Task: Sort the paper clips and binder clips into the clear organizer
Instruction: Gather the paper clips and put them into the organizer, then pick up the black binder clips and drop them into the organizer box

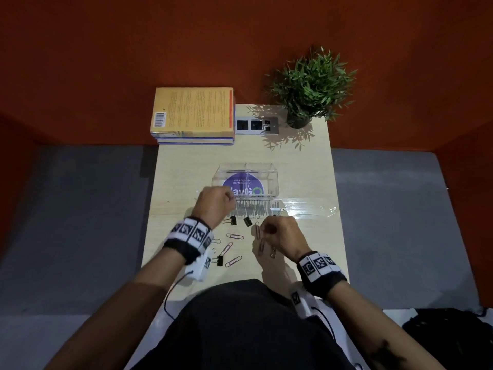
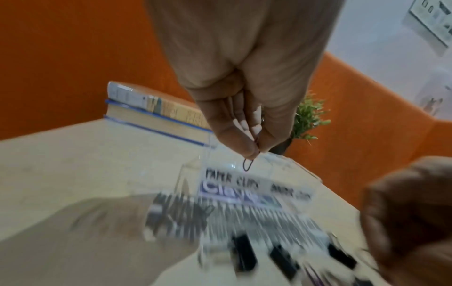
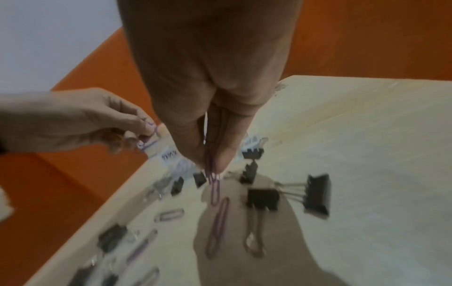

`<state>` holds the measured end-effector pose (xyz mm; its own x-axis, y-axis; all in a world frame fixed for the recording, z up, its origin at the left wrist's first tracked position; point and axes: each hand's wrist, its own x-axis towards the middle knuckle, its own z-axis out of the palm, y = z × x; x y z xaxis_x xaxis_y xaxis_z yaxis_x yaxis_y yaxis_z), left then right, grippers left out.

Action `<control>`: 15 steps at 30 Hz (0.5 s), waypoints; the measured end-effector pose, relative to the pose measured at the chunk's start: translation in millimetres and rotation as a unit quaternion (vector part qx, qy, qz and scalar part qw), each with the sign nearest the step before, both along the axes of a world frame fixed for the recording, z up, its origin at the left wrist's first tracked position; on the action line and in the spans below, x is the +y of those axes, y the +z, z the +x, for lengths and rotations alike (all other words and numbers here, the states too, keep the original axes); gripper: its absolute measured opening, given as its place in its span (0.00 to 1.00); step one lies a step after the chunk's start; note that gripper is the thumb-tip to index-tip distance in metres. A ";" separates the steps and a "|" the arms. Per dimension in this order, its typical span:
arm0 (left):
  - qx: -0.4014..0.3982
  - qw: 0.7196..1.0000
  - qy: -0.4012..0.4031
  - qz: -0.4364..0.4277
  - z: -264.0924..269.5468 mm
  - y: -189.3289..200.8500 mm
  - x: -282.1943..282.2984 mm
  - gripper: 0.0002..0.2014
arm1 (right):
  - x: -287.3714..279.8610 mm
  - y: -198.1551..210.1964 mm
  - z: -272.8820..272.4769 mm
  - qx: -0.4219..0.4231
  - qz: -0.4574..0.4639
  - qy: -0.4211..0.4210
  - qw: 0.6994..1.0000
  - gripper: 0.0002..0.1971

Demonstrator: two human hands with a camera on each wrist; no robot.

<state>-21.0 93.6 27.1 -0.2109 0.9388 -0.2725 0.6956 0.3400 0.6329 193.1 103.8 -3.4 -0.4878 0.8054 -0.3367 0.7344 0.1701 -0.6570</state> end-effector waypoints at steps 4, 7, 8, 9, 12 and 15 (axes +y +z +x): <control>0.068 0.996 -0.051 0.003 -10.1 -1.6 46.8 0.04 | 23.1 29.5 -12.5 0.060 0.011 -0.039 0.997 0.10; 0.093 0.991 -0.089 -0.038 -10.6 -8.3 54.8 0.03 | 47.1 44.5 -39.5 0.093 0.050 -0.059 0.993 0.10; 0.096 0.991 -0.086 -0.036 -10.4 -9.1 51.2 0.03 | 55.0 47.2 -50.4 0.099 0.063 -0.060 0.991 0.10; 0.101 0.992 -0.079 -0.020 -10.2 -8.0 45.1 0.03 | 62.8 48.9 -62.0 0.098 0.076 -0.056 0.991 0.09; 0.117 0.991 -0.044 0.038 -7.9 -2.0 11.8 0.05 | 80.7 44.5 -94.1 0.063 0.114 -0.022 0.991 0.09; 0.099 0.992 -0.070 0.022 1.3 -2.5 -31.8 0.06 | 87.1 38.1 -113.9 0.031 0.126 0.014 0.991 0.10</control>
<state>-19.6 61.9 24.6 -0.1227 0.9728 -0.1966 0.8460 0.2061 0.4917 79.2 191.0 34.7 -0.5241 0.8463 -0.0948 0.6865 0.3540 -0.6352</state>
